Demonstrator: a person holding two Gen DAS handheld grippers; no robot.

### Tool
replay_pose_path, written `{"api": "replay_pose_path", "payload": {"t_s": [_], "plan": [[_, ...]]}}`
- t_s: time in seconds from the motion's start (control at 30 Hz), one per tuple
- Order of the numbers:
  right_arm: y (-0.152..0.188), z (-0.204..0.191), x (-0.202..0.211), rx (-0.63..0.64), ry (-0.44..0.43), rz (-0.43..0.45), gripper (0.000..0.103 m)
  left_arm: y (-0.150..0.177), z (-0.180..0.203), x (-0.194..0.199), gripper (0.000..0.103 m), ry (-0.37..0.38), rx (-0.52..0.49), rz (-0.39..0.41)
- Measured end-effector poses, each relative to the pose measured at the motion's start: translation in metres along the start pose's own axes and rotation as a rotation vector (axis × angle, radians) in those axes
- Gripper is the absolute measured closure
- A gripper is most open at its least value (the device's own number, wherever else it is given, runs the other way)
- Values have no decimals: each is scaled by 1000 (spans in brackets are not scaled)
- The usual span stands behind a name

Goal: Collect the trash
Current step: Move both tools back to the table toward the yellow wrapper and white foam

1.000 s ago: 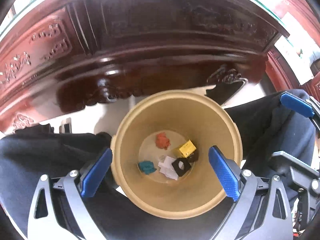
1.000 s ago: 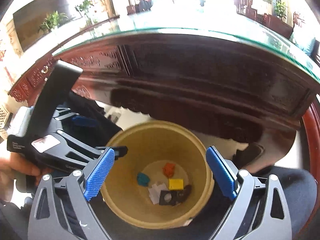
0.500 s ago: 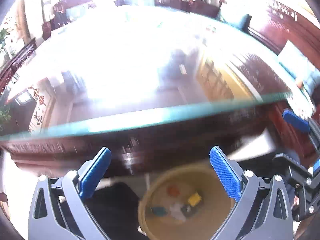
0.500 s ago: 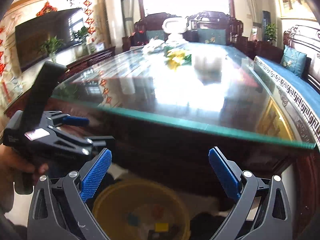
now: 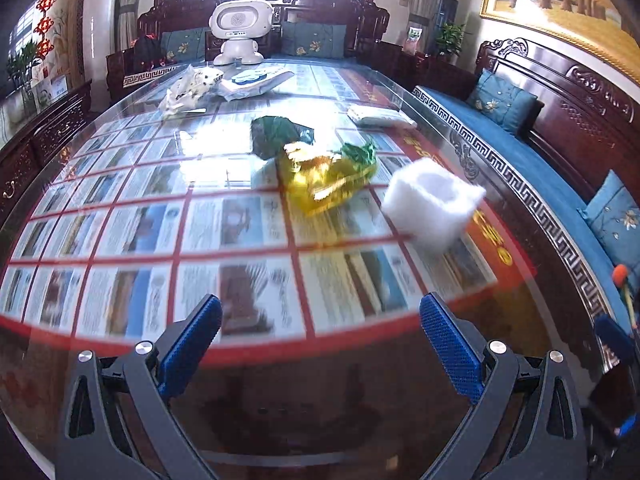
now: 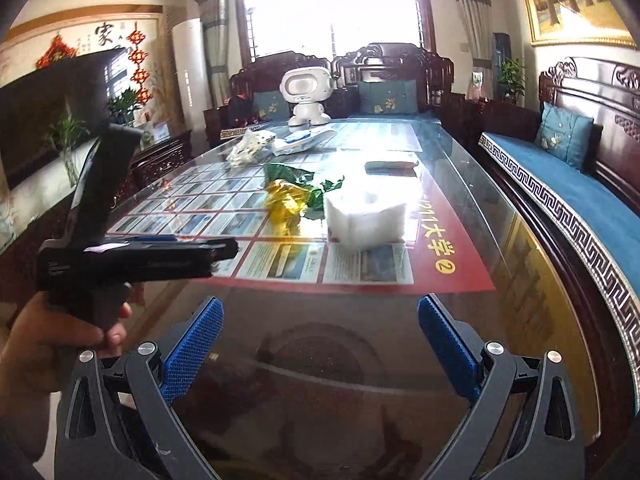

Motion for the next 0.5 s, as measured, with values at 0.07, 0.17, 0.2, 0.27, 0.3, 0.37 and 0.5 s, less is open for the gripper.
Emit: {"api": "replay_pose_path", "payload": {"t_s": [0.07, 0.17, 0.2, 0.27, 0.3, 0.37, 0.5], "plan": [[-6, 7, -12, -16, 8, -13, 8, -18, -7, -21, 4, -3, 17, -8], [-19, 14, -33, -23, 14, -16, 8, -33, -16, -47, 4, 4, 52, -27], [-21, 15, -37, -24, 18, -17, 8, -38, -18, -54, 4, 10, 59, -29], [-27, 19, -47, -28, 18, -18, 8, -42, -21, -63, 4, 18, 62, -32], [-30, 19, -51, -29, 16, -20, 8, -46, -22, -66, 4, 25, 64, -31], [-37, 21, -60, -30, 12, -24, 8, -55, -23, -73, 4, 57, 76, -19], [-42, 18, -74, -25, 5, -39, 8, -70, -27, -85, 4, 60, 94, -15]]}}
Point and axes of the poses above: each gripper's, at about its wrist camera, not at the fingertips, and x roughly against the way its jaws point, z to its right, y to its underside, the point moved 9 cm from there along -x, roughly the way its jaws point, and after that the axes turned 15 degrees about y, right-handed, at the moved point
